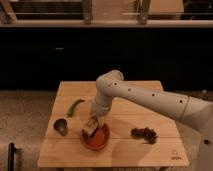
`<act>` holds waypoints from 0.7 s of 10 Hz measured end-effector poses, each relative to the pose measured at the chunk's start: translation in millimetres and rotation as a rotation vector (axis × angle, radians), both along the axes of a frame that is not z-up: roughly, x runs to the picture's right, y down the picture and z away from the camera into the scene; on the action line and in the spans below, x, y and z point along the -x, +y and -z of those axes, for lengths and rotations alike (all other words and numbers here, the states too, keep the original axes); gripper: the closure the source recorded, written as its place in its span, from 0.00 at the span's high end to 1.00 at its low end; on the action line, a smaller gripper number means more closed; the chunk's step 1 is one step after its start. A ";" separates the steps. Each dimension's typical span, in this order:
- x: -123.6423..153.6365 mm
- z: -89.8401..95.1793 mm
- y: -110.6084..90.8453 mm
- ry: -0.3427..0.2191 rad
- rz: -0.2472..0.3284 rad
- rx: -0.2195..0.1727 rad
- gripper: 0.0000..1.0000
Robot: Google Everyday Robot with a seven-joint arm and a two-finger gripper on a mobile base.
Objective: Place eraser in red bowl
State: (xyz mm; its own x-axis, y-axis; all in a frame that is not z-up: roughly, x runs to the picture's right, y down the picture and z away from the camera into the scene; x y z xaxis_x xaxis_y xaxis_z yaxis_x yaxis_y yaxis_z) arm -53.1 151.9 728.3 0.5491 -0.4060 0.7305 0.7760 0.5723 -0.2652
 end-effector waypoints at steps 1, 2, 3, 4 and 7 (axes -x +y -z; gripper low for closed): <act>2.0 1.1 -1.4 -0.002 0.003 -0.002 0.12; 2.4 1.7 -2.5 -0.001 0.003 -0.003 0.13; 1.2 2.1 -1.2 -0.001 0.012 0.000 0.08; 4.9 1.2 1.7 -0.017 0.039 -0.002 0.01; 14.4 0.1 10.6 -0.071 0.131 -0.005 0.00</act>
State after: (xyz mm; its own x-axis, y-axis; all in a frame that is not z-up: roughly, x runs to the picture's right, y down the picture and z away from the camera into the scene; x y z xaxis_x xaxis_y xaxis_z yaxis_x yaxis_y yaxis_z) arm -67.5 162.5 728.2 0.4382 -0.4744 0.7635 0.8608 0.4660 -0.2045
